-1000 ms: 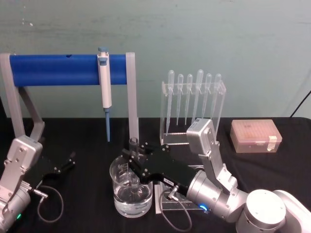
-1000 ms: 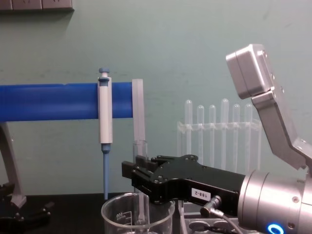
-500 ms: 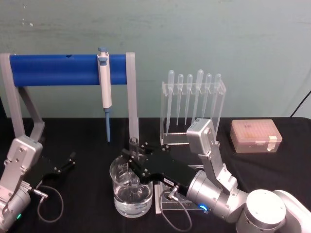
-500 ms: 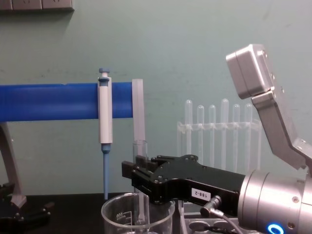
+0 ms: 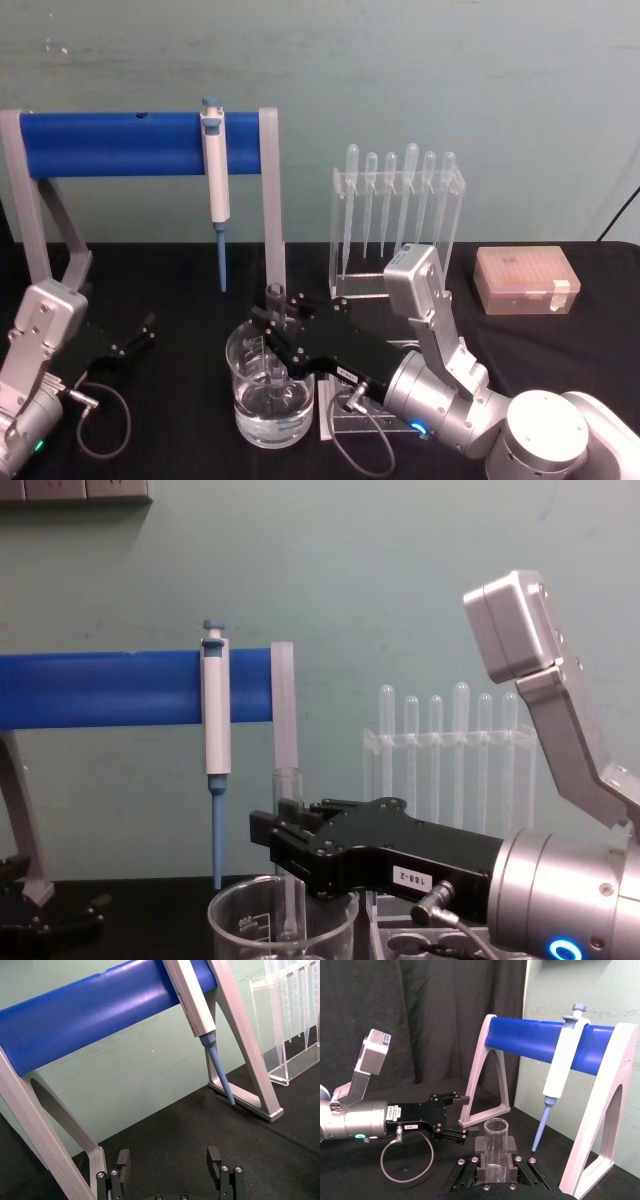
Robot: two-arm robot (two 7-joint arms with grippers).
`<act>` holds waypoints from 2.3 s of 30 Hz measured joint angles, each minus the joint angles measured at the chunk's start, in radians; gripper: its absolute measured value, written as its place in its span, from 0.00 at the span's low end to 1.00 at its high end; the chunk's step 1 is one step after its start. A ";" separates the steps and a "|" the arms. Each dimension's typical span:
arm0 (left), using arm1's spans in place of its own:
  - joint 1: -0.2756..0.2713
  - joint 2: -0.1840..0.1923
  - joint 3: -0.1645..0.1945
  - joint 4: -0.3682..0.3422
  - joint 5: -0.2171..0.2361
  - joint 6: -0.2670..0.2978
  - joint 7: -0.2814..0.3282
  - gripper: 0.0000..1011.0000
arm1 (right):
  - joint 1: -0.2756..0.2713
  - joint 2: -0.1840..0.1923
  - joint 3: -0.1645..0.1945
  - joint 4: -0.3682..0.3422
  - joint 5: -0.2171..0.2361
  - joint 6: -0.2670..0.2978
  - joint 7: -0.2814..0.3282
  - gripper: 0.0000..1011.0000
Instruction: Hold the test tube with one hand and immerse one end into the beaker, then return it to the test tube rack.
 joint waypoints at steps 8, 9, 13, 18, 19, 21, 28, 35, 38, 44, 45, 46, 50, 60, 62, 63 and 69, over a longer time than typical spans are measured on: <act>0.000 0.000 0.000 0.000 0.000 0.000 0.000 0.99 | 0.000 0.000 0.001 0.000 0.000 0.000 0.000 0.22; 0.000 0.000 0.000 0.000 0.000 0.000 0.000 0.99 | -0.001 0.000 0.001 -0.003 0.000 0.000 0.000 0.22; 0.000 0.000 0.000 0.000 0.000 0.000 0.000 0.99 | -0.003 0.004 0.007 -0.031 0.001 0.001 0.000 0.22; 0.000 0.000 0.000 0.000 0.000 0.000 0.000 0.99 | -0.001 0.014 0.016 -0.085 0.007 0.026 0.000 0.22; 0.000 0.000 0.000 0.000 0.000 0.000 0.000 0.99 | 0.001 0.019 0.019 -0.111 0.011 0.047 -0.004 0.22; 0.000 0.000 0.000 0.000 0.000 0.000 0.000 0.99 | 0.004 0.025 0.023 -0.136 0.017 0.069 -0.007 0.22; 0.000 0.000 0.000 0.000 0.000 0.000 0.000 0.99 | 0.015 0.053 0.059 -0.260 0.075 0.183 -0.031 0.22; 0.000 0.000 0.000 0.000 0.000 0.000 0.000 0.99 | 0.003 0.093 0.121 -0.356 0.163 0.269 -0.058 0.22; 0.000 0.000 0.000 0.000 0.000 0.000 0.000 0.99 | -0.014 0.123 0.147 -0.393 0.188 0.301 -0.073 0.22; 0.000 0.000 0.000 0.000 0.000 0.000 0.000 0.99 | -0.085 0.205 0.191 -0.452 0.183 0.311 -0.129 0.22; 0.000 0.000 0.000 0.000 0.000 0.000 0.000 0.99 | -0.085 0.205 0.191 -0.452 0.183 0.311 -0.129 0.22; 0.000 0.000 0.000 0.000 0.000 0.000 0.000 0.99 | -0.103 0.218 0.197 -0.456 0.176 0.307 -0.141 0.22; 0.000 0.000 0.000 0.000 0.000 0.000 0.000 0.99 | -0.138 0.234 0.205 -0.453 0.162 0.291 -0.158 0.22; 0.000 0.000 0.000 0.000 0.000 0.000 0.000 0.99 | -0.172 0.222 0.205 -0.403 0.129 0.257 -0.171 0.22; 0.000 0.000 0.000 0.000 0.000 0.000 0.000 0.99 | -0.172 0.214 0.202 -0.389 0.124 0.249 -0.170 0.22; 0.000 0.000 0.000 0.000 0.000 0.000 0.000 0.99 | -0.171 0.211 0.200 -0.385 0.122 0.248 -0.170 0.22; 0.000 0.000 0.000 0.000 0.000 0.000 0.000 0.99 | -0.166 0.195 0.193 -0.366 0.110 0.238 -0.163 0.22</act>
